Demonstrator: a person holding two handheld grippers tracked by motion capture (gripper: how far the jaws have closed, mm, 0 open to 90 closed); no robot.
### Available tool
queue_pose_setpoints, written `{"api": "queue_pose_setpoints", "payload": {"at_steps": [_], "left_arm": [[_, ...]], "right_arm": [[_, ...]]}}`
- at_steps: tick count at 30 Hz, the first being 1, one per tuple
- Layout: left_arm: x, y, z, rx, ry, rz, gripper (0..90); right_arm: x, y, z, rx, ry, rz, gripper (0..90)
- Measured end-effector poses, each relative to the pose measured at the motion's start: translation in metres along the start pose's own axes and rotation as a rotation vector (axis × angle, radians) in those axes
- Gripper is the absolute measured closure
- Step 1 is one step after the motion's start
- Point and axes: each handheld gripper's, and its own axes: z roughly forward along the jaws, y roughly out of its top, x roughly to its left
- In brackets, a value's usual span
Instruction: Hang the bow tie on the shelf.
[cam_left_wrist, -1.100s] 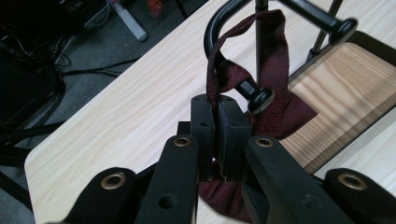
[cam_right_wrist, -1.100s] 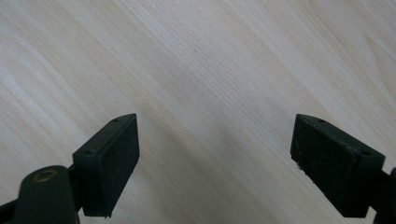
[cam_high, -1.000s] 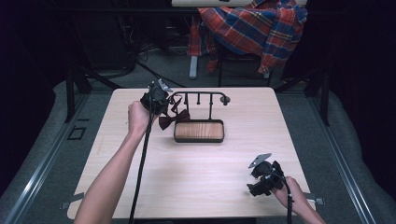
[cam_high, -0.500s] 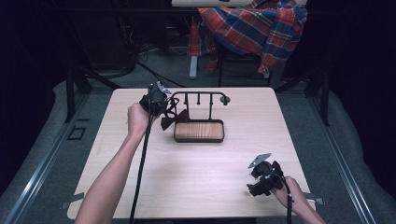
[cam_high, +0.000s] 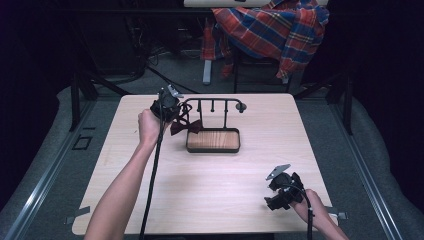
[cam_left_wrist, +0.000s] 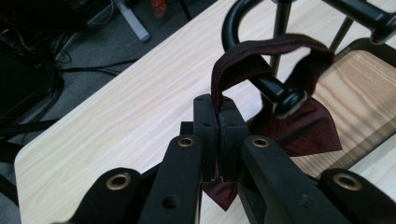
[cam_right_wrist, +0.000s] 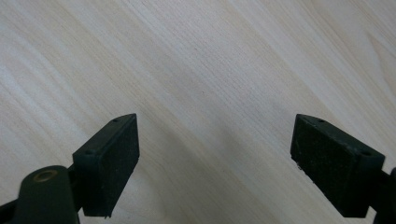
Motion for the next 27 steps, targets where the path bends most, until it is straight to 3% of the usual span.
{"api": "queue_pose_setpoints", "payload": {"at_steps": [6, 14, 27], "left_arm": [[-0.001, -0.001, 0.006, 0.029, -0.016, -0.009, 86.1], [-0.001, -0.007, 0.008, 0.039, -0.022, -0.020, 75.4], [0.005, -0.013, -0.001, 0.042, -0.021, -0.042, 57.8]], "right_arm": [[0.000, 0.000, -0.001, 0.001, -0.004, -0.002, 15.2], [0.000, 0.000, -0.001, 0.004, -0.001, -0.006, 15.2], [0.001, 0.000, 0.001, 0.000, 0.004, 0.001, 15.2]]}}
